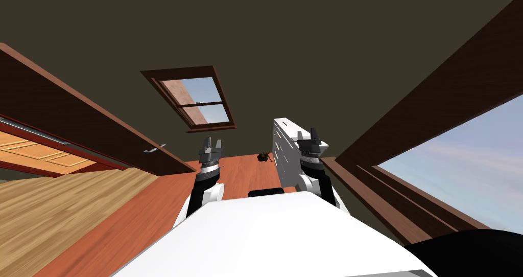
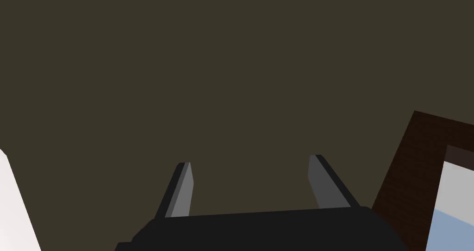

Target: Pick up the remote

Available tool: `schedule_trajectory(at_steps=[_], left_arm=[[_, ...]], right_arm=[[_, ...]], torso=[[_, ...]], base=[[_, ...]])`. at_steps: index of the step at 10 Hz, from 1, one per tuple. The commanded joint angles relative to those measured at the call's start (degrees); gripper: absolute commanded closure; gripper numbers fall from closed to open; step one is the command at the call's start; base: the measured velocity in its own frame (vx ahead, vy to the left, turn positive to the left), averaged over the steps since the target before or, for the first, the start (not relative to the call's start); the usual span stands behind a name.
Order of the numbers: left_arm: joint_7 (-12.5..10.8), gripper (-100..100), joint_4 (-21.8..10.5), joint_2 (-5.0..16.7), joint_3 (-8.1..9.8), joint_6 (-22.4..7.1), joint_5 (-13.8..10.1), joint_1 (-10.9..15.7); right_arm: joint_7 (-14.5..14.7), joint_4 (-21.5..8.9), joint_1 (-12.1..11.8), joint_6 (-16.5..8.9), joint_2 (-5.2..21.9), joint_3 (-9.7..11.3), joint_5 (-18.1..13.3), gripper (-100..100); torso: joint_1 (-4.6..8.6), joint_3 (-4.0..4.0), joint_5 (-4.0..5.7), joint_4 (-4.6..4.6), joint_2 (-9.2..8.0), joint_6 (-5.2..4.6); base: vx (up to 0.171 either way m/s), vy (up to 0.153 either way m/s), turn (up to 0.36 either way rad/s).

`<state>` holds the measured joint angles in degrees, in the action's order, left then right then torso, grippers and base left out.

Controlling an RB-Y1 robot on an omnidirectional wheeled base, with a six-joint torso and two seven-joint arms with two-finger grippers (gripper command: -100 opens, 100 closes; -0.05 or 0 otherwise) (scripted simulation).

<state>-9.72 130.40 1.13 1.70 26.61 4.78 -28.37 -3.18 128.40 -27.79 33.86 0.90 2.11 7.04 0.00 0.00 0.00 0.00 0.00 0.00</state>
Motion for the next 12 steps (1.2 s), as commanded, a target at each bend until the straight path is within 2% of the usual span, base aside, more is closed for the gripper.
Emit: schedule_trajectory(at_steps=[1, 5, 9, 10, 11, 12], left_arm=[[0.0, 0, 0.0, 0.0, 0.0, 0.0, 0.0, 0.0], [0.0, 0, 0.0, 0.0, -0.01, 0.0, 0.0, 0.0], [0.0, 0, 0.0, 0.0, -0.01, 0.0, 0.0, 0.0], [0.0, 0, 0.0, 0.0, -0.01, 0.0, 0.0, 0.0], [0.0, 0, 0.0, 0.0, -0.01, 0.0, 0.0, 0.0], [0.0, 0, 0.0, 0.0, 0.0, 0.0, 0.0, 0.0]], right_arm=[[0.5, -0.4, -0.9, 0.2, 1.7, -0.3, -0.3, -100], [3.3, -2.8, -6.1, 1.1, 6.4, -1.8, -1.7, -100], [8.4, -7.5, -14.2, 2.6, 10.3, -4.6, -4.0, -100], [9.8, -9.0, -15.8, 3.0, 11.2, -5.6, -4.6, -100], [10.0, -9.0, -16.9, 3.0, 11.2, -5.6, -4.6, -100], [11.7, -10.7, -18.9, 3.4, 12.0, -6.7, -5.4, -100]], torso=[[0.0, 0.0, 0.0, 0.0, 0.0, 0.0], [-0.18, -0.01, -0.04, -0.01, 0.01, 0.0], [-0.28, 0.0, -0.06, 0.0, -0.01, 0.0], [-0.33, -0.01, -0.08, 0.0, 0.03, 0.01], [-0.36, -0.02, -0.08, -0.01, 0.04, 0.0], [-0.26, -0.01, -0.06, 0.0, 0.02, 0.0]], base=[[0.004, 0.013, 0.034], [0.008, 0.051, 0.073], [0.012, 0.084, 0.118], [0.024, 0.098, 0.136], [0.013, 0.066, 0.045], [0.022, 0.061, 0.117]])
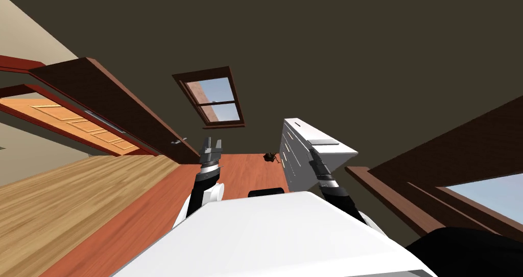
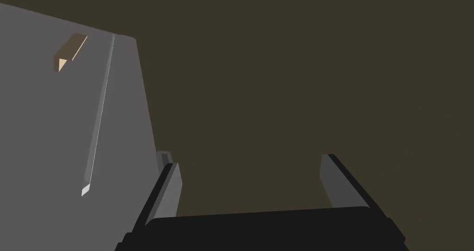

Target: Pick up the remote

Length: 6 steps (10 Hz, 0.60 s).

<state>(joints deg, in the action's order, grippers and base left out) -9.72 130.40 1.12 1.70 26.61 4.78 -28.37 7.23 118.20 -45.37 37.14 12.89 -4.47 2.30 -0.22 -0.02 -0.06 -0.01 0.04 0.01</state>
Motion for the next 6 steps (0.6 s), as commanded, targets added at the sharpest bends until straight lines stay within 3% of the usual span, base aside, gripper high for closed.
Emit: schedule_trajectory(at_steps=[1, 4, 5, 6], left_arm=[[0.0, 0, 0.0, 0.0, 0.0, 0.0, 0.0, 0.0], [0.0, 0, 0.0, 0.0, 0.01, 0.0, 0.0, 0.0], [0.0, 0, 0.0, 0.0, 0.0, 0.0, 0.0, 0.0], [0.0, 0, 0.0, 0.0, 0.01, 0.0, 0.0, 0.0]], right_arm=[[1.3, -0.5, -1.9, 0.2, 0.0, -0.1, -0.6, -100], [5.0, -4.4, -7.0, 1.1, 1.6, -2.6, -2.2, -100], [5.0, -4.4, -7.5, 1.1, 1.6, -2.6, -2.2, -100], [7.0, -6.4, -10.1, 1.6, 2.4, -4.0, -3.2, -100]], torso=[[0.0, 0.0, 0.0, 0.0, 0.0, 0.0], [0.08, 0.0, 0.01, 0.0, -0.01, -0.02], [0.05, -0.01, 0.01, 0.0, 0.02, 0.01], [0.09, -0.01, 0.01, 0.0, 0.02, -0.02]], base=[[0.018, 0.038, 0.049], [0.025, 0.045, 0.107], [0.028, 0.037, 0.049], [0.032, 0.05, 0.118]])
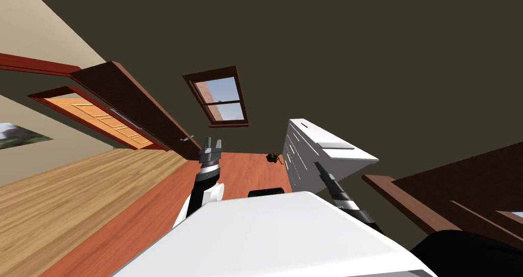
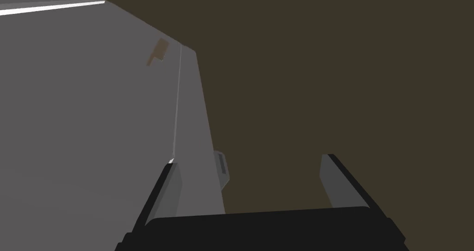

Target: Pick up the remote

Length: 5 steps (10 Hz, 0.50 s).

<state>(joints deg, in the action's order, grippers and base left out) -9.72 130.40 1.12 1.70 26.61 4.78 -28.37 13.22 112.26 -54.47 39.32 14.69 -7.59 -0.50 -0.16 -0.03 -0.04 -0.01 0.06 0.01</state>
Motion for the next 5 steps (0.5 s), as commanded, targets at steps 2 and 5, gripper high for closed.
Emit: schedule_trajectory(at_steps=[2, 5], left_arm=[[0.0, 0, 0.0, 0.0, 0.0, 0.0, 0.0, 0.0], [0.0, 0, 0.0, 0.0, 0.0, 0.0, 0.0, 0.0]], right_arm=[[3.1, -2.7, -4.5, 0.0, 1.3, -2.4, -1.3, -100], [7.4, -7.2, -10.0, 1.2, 2.8, -5.6, -3.5, -100]], torso=[[-0.07, -0.03, -0.02, -0.01, 0.06, 0.02], [0.03, -0.03, 0.0, -0.01, 0.05, 0.0]], base=[[0.049, 0.061, 0.147], [0.045, 0.041, 0.12]])
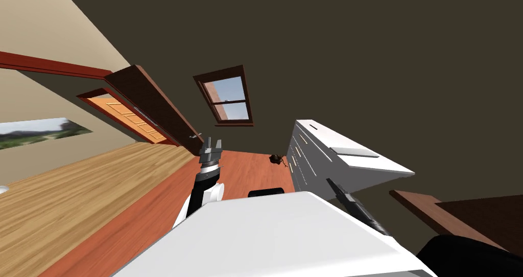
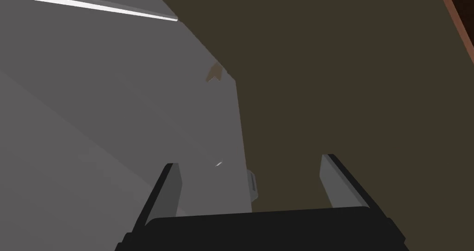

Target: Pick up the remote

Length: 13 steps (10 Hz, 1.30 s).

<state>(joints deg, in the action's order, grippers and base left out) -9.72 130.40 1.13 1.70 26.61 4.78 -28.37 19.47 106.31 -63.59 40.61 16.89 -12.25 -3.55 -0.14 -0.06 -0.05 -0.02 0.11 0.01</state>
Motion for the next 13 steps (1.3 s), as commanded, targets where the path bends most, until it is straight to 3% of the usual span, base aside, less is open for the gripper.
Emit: schedule_trajectory(at_steps=[1, 4, 5, 6, 9, 10, 12, 13], left_arm=[[0.0, 0, 0.0, 0.0, 0.0, 0.0, 0.0, 0.0], [0.0, 0, 0.0, 0.0, 0.01, 0.0, 0.0, 0.0], [0.0, 0, 0.0, 0.0, 0.0, 0.0, 0.0, 0.0], [0.0, 0, 0.0, 0.0, 0.01, 0.0, 0.0, 0.0], [0.0, 0, 0.0, 0.0, 0.0, 0.0, 0.0, 0.0], [0.0, 0, 0.0, 0.0, 0.01, 0.0, 0.0, 0.0], [0.0, 0, 0.0, 0.0, 0.01, 0.0, 0.0, 0.0], [0.0, 0, 0.0, 0.0, 0.01, 0.0, 0.0, 0.0]], right_arm=[[1.2, -1.2, -1.9, -0.1, 0.6, -1.0, -0.5, -100], [5.8, -5.7, -7.3, 1.4, 2.2, -4.4, -3.0, -100], [5.8, -5.7, -8.5, 1.4, 2.2, -4.4, -3.0, -100], [8.2, -7.9, -10.2, 2.2, 3.1, -6.2, -4.3, -100], [10.6, -10.0, -15.5, 3.0, 3.9, -8.0, -5.7, -100], [13.0, -12.0, -17.0, 3.9, 4.9, -9.7, -7.1, -100], [13.0, -12.0, -18.9, 3.9, 4.9, -9.7, -7.1, -100], [15.5, -13.9, -21.0, 4.8, 5.8, -11.5, -8.6, -100]], torso=[[0.0, 0.0, 0.0, 0.0, 0.0, 0.0], [0.06, 0.0, 0.02, 0.0, 0.0, -0.03], [0.06, -0.01, 0.02, 0.0, 0.02, 0.01], [0.07, -0.01, 0.01, 0.0, 0.01, -0.02], [0.06, -0.03, 0.01, -0.01, 0.06, 0.02], [0.09, -0.02, 0.02, 0.0, 0.04, -0.02], [0.11, -0.02, 0.03, 0.0, 0.03, -0.02], [0.12, 0.02, 0.03, 0.02, -0.05, -0.02]], base=[[0.037, 0.024, 0.071], [0.051, 0.025, 0.13], [0.048, 0.02, 0.088], [0.051, 0.019, 0.15], [0.055, 0.015, 0.121], [0.063, 0.014, 0.149], [0.036, -0.001, 0.034], [0.045, -0.003, 0.172]])
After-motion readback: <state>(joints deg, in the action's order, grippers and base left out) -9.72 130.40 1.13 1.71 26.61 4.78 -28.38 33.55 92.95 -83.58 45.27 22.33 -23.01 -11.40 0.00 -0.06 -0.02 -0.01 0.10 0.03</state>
